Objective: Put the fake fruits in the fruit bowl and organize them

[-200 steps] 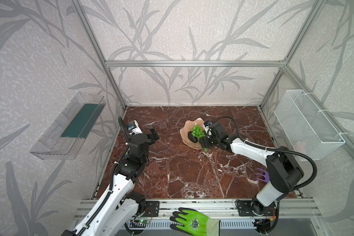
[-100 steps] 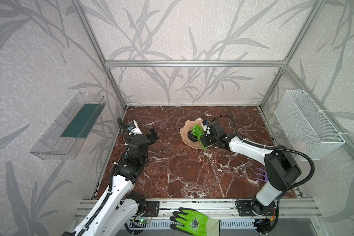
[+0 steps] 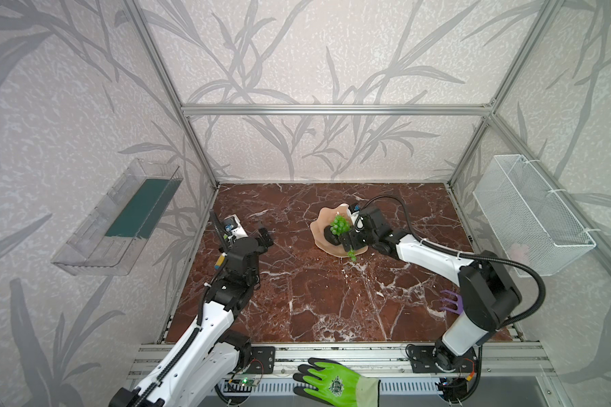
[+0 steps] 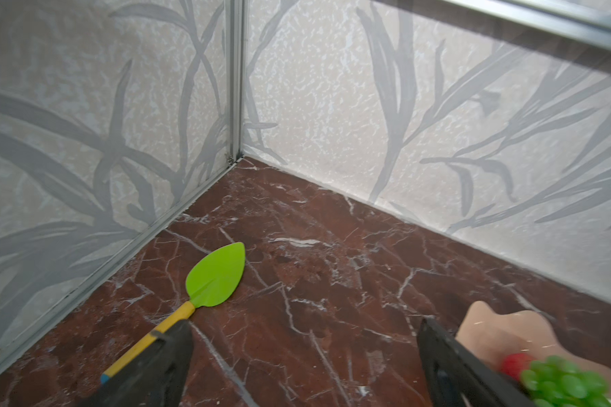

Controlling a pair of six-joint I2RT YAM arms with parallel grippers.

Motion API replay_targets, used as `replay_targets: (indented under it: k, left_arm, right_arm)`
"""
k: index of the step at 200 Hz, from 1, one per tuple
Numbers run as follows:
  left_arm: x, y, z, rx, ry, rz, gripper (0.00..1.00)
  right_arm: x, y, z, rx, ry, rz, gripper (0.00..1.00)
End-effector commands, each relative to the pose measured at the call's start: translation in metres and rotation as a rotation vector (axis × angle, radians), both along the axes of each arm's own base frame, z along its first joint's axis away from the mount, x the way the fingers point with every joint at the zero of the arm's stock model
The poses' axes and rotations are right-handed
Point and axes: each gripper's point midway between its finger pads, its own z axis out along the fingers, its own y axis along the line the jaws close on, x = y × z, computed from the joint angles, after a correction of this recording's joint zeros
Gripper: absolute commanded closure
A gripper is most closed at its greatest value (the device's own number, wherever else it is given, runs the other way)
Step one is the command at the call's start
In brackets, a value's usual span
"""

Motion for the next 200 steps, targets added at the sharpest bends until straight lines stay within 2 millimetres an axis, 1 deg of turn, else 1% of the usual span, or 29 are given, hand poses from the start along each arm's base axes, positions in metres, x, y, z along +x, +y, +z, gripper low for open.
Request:
replay_targets:
  k: [1, 19, 29, 38, 45, 53, 61, 70, 78, 82, 86, 91, 103, 115, 118, 123, 135, 140, 151, 163, 169, 178, 195, 200]
  left_arm:
    - [-0.003, 0.024, -0.014, 0.155, -0.006, 0.127, 0.0]
    - [-0.003, 0.032, -0.025, 0.328, 0.018, 0.151, 0.0]
    - [-0.005, 0.042, -0.029, 0.374, 0.01, 0.207, 0.0]
    - [-0.003, 0.045, -0.034, 0.354, -0.001, 0.206, 0.0]
    - [0.002, 0.045, -0.042, 0.313, 0.003, 0.173, 0.0]
    - [0.008, 0.048, -0.053, 0.26, 0.018, 0.142, 0.0]
    - [0.012, 0.053, -0.063, 0.231, 0.035, 0.136, 0.0]
    - [0.014, 0.06, -0.074, 0.23, 0.057, 0.152, 0.0]
    - [0.017, 0.062, -0.081, 0.238, 0.058, 0.156, 0.0]
    - [0.018, 0.062, -0.084, 0.239, 0.055, 0.155, 0.0]
    - [0.02, 0.062, -0.089, 0.239, 0.056, 0.151, 0.01]
    - [0.023, 0.063, -0.088, 0.25, 0.033, 0.157, 0.01]
    - [0.028, 0.061, -0.085, 0.261, -0.023, 0.151, 0.01]
    - [0.036, 0.065, -0.097, 0.262, -0.001, 0.164, 0.01]
    - [0.038, 0.064, -0.1, 0.259, -0.001, 0.151, 0.01]
    - [0.044, 0.062, -0.098, 0.283, -0.017, 0.128, 0.01]
    - [0.05, 0.048, -0.102, 0.298, -0.002, 0.048, 0.01]
    - [0.051, 0.046, -0.104, 0.293, 0.008, 0.035, 0.01]
    - [0.052, 0.05, -0.104, 0.288, 0.011, 0.053, 0.01]
    - [0.057, 0.048, -0.107, 0.295, 0.032, 0.04, 0.01]
    - [0.06, 0.048, -0.108, 0.292, 0.044, 0.039, 0.01]
    - [0.063, 0.051, -0.11, 0.278, 0.063, 0.041, 0.01]
    - [0.068, 0.053, -0.113, 0.271, 0.092, 0.038, 0.01]
    - [0.068, 0.053, -0.114, 0.268, 0.095, 0.037, 0.01]
  right_arm:
    - [0.004, -0.045, 0.047, 0.031, -0.176, -0.107, 0.01]
    - [0.002, -0.098, 0.06, -0.003, -0.3, -0.252, 0.01]
    - [0.0, -0.129, 0.063, -0.062, -0.365, -0.344, 0.01]
    - [-0.002, -0.154, 0.062, -0.129, -0.406, -0.419, 0.01]
    - [-0.004, -0.171, 0.059, -0.172, -0.425, -0.47, 0.01]
    - [-0.004, -0.184, 0.054, -0.207, -0.46, -0.507, 0.01]
    - [-0.005, -0.193, 0.048, -0.219, -0.499, -0.531, 0.01]
    - [-0.005, -0.2, 0.04, -0.214, -0.539, -0.548, 0.01]
    - [-0.004, -0.206, 0.032, -0.21, -0.555, -0.563, 0.01]
    - [-0.002, -0.21, 0.032, -0.232, -0.568, -0.575, 0.01]
    - [-0.002, -0.211, 0.032, -0.247, -0.565, -0.573, 0.01]
    - [-0.001, -0.211, 0.034, -0.25, -0.569, -0.569, 0.01]
    - [0.004, -0.219, 0.037, -0.213, -0.604, -0.59, 0.01]
    - [0.008, -0.225, 0.038, -0.227, -0.637, -0.587, 0.01]
    - [0.008, -0.225, 0.038, -0.227, -0.634, -0.587, 0.01]
    - [0.008, -0.223, 0.037, -0.218, -0.617, -0.568, 0.01]
    - [0.003, -0.224, 0.031, -0.201, -0.593, -0.558, 0.01]
    - [0.0, -0.226, 0.028, -0.204, -0.59, -0.562, 0.01]
    - [-0.007, -0.228, 0.019, -0.196, -0.578, -0.562, 0.01]
    - [-0.009, -0.229, 0.011, -0.168, -0.583, -0.558, 0.01]
    - [-0.007, -0.229, 0.009, -0.157, -0.592, -0.557, 0.01]
    - [-0.001, -0.227, 0.0, -0.143, -0.576, -0.541, 0.01]
    - [0.006, -0.219, -0.027, -0.146, -0.548, -0.495, 0.01]
    - [0.008, -0.218, -0.026, -0.15, -0.585, -0.483, 0.01]
